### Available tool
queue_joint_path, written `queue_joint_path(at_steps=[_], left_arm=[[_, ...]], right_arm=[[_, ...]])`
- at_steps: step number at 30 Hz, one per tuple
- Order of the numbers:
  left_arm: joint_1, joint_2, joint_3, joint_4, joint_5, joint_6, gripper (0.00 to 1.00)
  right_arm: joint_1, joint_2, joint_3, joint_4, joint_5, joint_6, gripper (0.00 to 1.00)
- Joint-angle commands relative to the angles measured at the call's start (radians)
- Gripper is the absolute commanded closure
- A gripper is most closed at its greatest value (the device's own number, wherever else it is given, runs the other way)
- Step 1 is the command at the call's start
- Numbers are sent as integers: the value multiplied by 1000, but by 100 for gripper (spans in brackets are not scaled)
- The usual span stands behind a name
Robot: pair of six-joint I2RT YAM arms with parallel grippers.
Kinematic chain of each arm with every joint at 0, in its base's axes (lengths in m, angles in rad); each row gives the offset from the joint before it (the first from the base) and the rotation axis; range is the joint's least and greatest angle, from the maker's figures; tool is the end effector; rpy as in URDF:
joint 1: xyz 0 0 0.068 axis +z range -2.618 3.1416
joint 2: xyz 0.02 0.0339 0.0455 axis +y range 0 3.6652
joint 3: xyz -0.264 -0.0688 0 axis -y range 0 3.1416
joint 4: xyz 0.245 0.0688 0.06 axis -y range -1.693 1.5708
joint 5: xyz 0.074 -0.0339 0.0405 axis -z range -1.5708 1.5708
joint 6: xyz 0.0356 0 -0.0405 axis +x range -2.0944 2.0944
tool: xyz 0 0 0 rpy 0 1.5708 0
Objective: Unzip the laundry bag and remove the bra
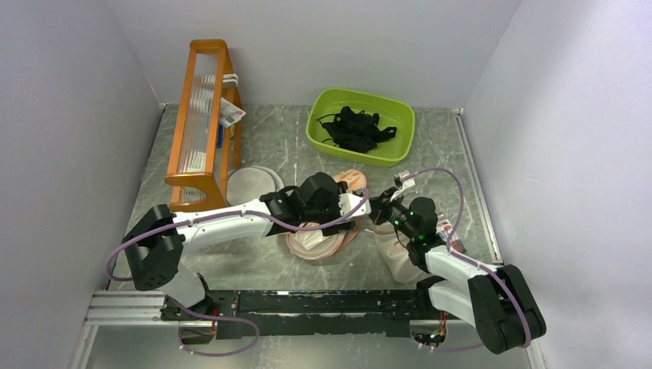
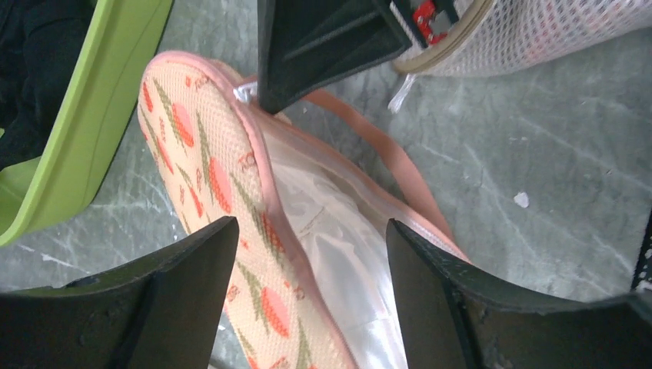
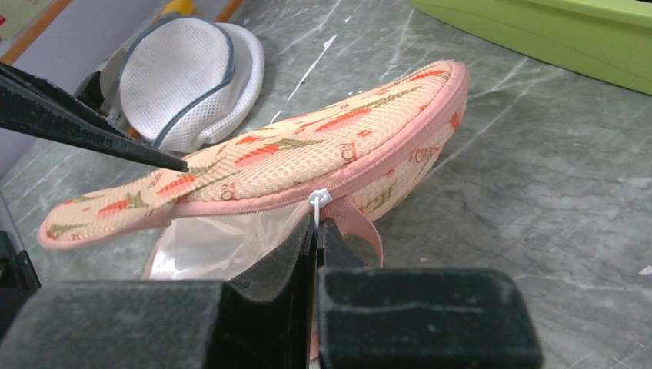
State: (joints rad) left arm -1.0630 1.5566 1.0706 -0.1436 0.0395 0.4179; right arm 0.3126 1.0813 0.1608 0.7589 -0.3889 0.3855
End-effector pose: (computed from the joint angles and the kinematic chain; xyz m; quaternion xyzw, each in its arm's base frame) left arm 0.1687 -0.3061 0.2516 0.6078 0.6518 -0.1604 0.4244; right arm 0.1838 0.0736 0.1706 -0.0978 0.7516 0.3557 0.5468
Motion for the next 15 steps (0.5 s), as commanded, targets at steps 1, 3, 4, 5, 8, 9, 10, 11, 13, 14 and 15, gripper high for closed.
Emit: queue_joint_path(at_steps=[1,3,4,5,8,9,10,11,13,14,15], left_arm=[[0,-11,23,99,67,-73,17],[0,16,31,132,2,-112,15],[0,37,41,134,-32,-128,15],[0,55,55,134,-66,-148,12],[0,101,85,145,-103,-180,11],[-1,109,86,153,-99,-184,11],[-2,113,84,160,-93,-190,11],[-2,117,83,170,-93,-198,11],[-2,127,78,188,-108,-212,13],[-2,134,80,190,-124,-213,16],[-2,142,87,187,-142,-217,20]], right_arm=[[18,-9,6,53,-43,-2,100],[33,-3,3,60,-33,-6,100],[37,1,5,59,-28,-7,100],[38,7,11,57,-31,-7,100],[48,5,11,59,-40,-11,100],[52,2,8,60,-29,-13,100],[54,2,7,59,-18,-14,100],[54,3,9,56,-17,-13,100],[55,0,17,43,-28,-18,100],[57,-5,15,43,-26,-19,100],[58,-9,10,46,-16,-20,100]])
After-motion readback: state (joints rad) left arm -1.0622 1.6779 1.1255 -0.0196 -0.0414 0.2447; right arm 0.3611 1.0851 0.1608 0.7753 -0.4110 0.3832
